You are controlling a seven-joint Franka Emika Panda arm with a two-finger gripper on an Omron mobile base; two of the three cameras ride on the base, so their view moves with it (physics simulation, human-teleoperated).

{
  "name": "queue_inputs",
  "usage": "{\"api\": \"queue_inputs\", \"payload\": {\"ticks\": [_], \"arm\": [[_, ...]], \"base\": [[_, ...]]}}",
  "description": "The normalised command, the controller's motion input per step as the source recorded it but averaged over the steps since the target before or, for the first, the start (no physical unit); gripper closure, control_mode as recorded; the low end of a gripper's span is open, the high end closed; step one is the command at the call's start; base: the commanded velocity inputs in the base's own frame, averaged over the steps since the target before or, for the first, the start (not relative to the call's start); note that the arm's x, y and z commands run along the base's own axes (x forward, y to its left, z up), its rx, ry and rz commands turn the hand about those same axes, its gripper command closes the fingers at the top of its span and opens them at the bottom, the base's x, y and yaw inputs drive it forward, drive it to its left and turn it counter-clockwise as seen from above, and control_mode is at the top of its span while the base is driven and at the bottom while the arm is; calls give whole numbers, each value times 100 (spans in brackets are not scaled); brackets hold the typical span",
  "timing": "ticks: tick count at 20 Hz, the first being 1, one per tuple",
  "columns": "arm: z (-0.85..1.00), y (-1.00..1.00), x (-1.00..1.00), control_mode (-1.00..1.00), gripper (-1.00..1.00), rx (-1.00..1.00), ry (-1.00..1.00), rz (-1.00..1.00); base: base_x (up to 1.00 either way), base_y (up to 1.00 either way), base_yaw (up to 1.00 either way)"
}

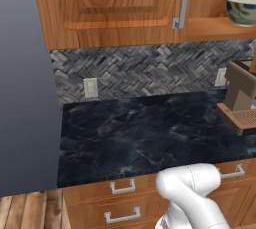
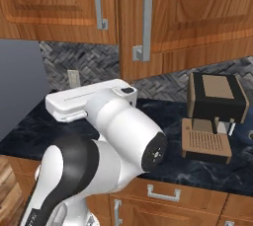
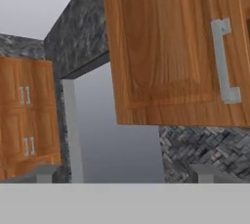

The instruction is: Move the bowls from the cabinet to the plates on the dining table.

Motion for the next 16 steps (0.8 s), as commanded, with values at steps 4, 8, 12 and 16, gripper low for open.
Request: {"api": "queue_inputs", "payload": {"ticks": [4,8,12,16], "arm": [[-32,53,12,-100,-100,-4,16,-9],[-33,44,23,-100,-100,-6,17,-15],[-31,39,24,-100,-100,-9,17,-20],[-25,29,29,-100,-100,-10,17,-21]], "base": [[0,0,0],[0,0,0],[0,0,0],[0,0,0]]}}
